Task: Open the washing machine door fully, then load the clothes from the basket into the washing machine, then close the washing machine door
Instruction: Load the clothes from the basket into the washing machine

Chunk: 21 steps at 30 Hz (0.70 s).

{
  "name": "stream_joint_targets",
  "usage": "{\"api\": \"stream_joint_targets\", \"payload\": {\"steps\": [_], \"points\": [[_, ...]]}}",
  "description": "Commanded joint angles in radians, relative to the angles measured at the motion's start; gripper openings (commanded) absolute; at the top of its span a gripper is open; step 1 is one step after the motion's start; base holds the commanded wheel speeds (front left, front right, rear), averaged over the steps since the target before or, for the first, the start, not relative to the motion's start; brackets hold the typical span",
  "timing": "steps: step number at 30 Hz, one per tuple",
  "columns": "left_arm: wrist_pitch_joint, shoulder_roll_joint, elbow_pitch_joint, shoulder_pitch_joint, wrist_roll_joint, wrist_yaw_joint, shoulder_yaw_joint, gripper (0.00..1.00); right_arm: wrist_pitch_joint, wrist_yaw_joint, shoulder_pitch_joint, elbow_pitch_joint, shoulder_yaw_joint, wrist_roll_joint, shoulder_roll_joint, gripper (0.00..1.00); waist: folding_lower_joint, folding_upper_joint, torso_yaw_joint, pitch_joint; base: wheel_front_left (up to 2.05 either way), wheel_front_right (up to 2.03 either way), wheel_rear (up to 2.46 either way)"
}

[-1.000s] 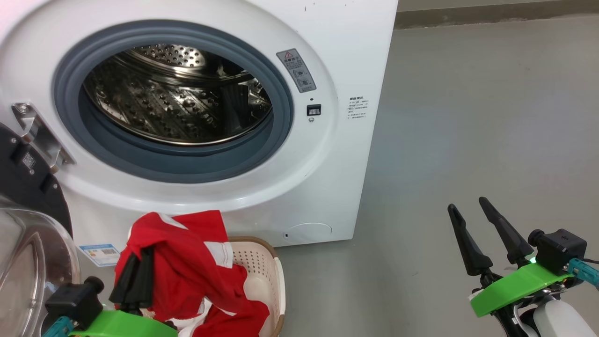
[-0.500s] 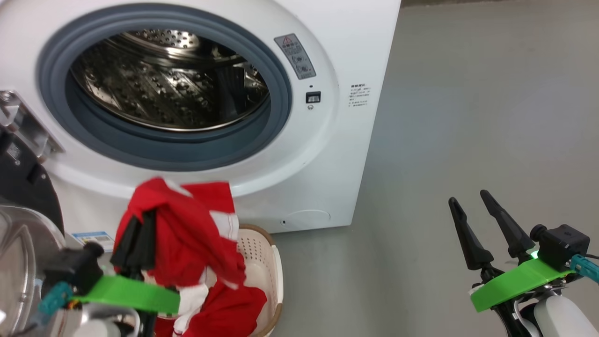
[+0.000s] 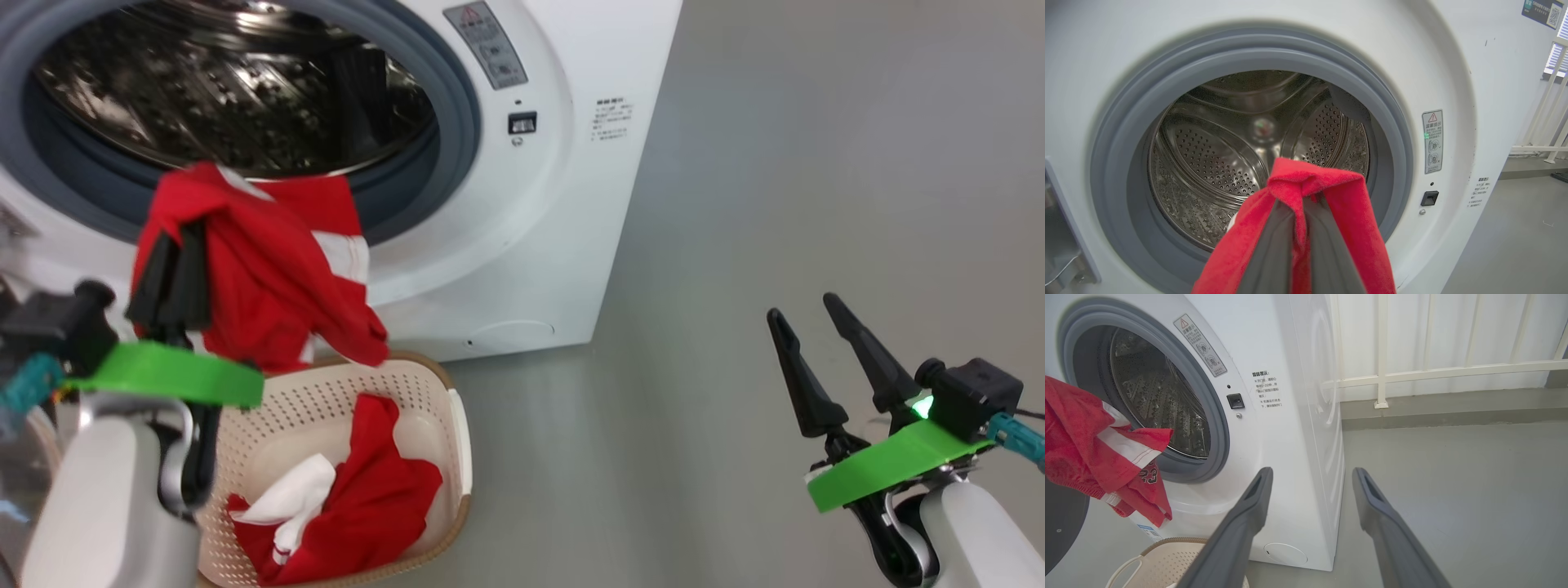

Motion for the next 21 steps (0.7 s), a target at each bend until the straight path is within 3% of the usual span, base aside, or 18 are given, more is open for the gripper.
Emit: {"api": "stream_joint_targets", "payload": {"steps": [1, 21], "points": [[-0.012, 0.037, -0.003, -0.068, 0.013, 0.009, 0.035, 0.0, -0.005, 0.002, -0.025, -0.029, 0.02, -0.002, -0.007, 1.0, 0.0, 0.0, -0.025, 0.039, 0.0, 0.0, 0.0], [-0.063, 0.066, 0.457, -0.554, 0.024, -0.022, 0.01, 0.0, -0.005, 0.002, -0.121, -0.068, 0.019, -0.009, 0.029, 1.0, 0.0, 0.0, -0.085, 0.292, 0.0, 0.0, 0.0]]}}
